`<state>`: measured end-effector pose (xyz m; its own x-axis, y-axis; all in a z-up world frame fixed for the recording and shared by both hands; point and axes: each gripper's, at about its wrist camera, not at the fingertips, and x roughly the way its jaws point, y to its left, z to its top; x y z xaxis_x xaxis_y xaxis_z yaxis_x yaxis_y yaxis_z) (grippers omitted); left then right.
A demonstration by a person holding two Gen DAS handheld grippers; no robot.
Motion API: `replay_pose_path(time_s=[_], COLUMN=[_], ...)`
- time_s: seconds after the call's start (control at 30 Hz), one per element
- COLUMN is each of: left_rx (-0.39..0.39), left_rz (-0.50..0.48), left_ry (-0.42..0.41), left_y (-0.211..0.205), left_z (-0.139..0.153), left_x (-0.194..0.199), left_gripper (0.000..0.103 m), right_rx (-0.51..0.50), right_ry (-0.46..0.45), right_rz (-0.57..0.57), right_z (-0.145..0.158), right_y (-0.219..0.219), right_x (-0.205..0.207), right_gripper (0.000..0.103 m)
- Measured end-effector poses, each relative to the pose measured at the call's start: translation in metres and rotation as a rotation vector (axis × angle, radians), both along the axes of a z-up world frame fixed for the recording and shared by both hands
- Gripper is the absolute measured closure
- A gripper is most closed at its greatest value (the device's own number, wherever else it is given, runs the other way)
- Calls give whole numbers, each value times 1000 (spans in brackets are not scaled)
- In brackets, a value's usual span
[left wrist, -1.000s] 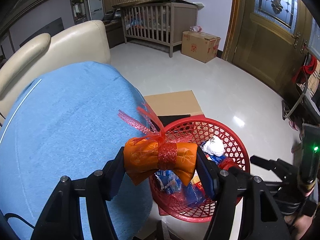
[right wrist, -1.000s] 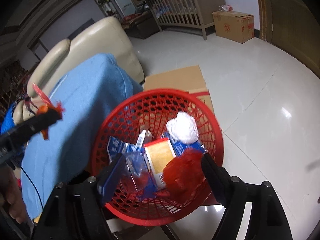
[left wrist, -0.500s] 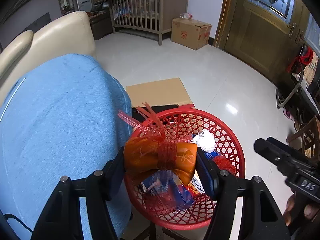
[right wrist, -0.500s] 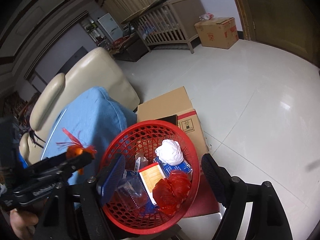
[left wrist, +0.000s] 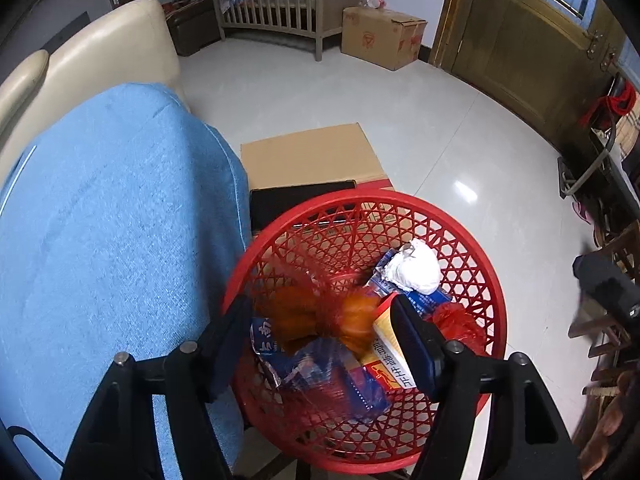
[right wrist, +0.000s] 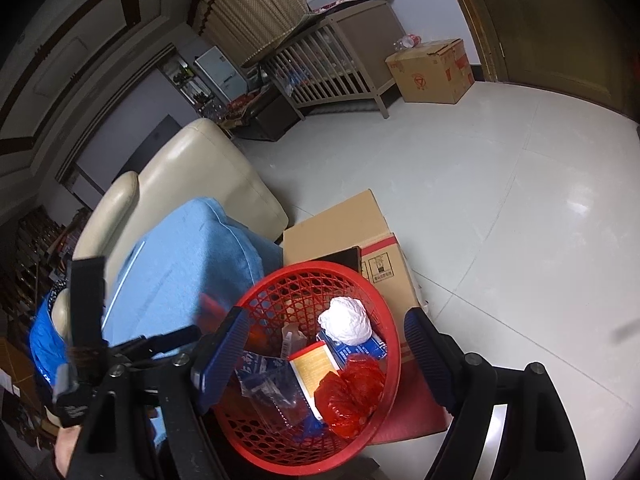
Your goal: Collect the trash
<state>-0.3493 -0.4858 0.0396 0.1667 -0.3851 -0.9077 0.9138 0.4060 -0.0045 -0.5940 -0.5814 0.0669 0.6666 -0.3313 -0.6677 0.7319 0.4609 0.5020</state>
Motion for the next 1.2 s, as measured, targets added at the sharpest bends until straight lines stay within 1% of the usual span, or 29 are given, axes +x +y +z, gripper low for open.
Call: replay_pose_path(time_s=[0.07, 0.2, 0.33, 0.4, 0.5, 0.57, 0.67, 0.8, 0.87, 0.97, 1.07, 1.2], left_rx=[5, -25, -95, -136, -189, -222, -251, -273, -281, -290, -308, -322], left_rz=[4, 7, 30, 52, 118, 158, 210, 223, 234, 221, 226, 238], left_ry=[1, 5, -19, -38, -74, -94, -131, -133, -130, -126, -128, -125], left_y=[2, 12, 36, 51, 79, 100, 125, 153, 164, 178, 188, 196], left_z=[-1, 9, 34, 48, 69, 82, 94, 98, 98, 93, 92, 94], left_x=[1, 5, 14, 21, 37, 46, 53, 54, 51, 43, 41, 42], left_gripper=[24, 24, 24, 24, 21, 21, 21, 21, 21, 21, 21, 21], right_rx=[-3, -9, -42, -67, -100, -120, -171, -226, -248, -226, -252, -276], right_ry=[-7, -20, -12, 3, 29, 56, 119, 233, 296, 329, 359, 344], right_rz=[-1, -1, 14, 32, 63, 89, 139, 185, 178, 133, 121, 94], right_z=[2, 5, 12, 17, 19, 19, 19, 11, 4, -3, -1, 9], right_y=[0, 3, 11, 19, 32, 44, 69, 106, 120, 129, 139, 148], right_x=[0, 2, 9, 15, 28, 39, 56, 67, 64, 56, 59, 64], right_gripper=[20, 20, 20, 19, 19, 19, 19, 19, 19, 19, 19, 19])
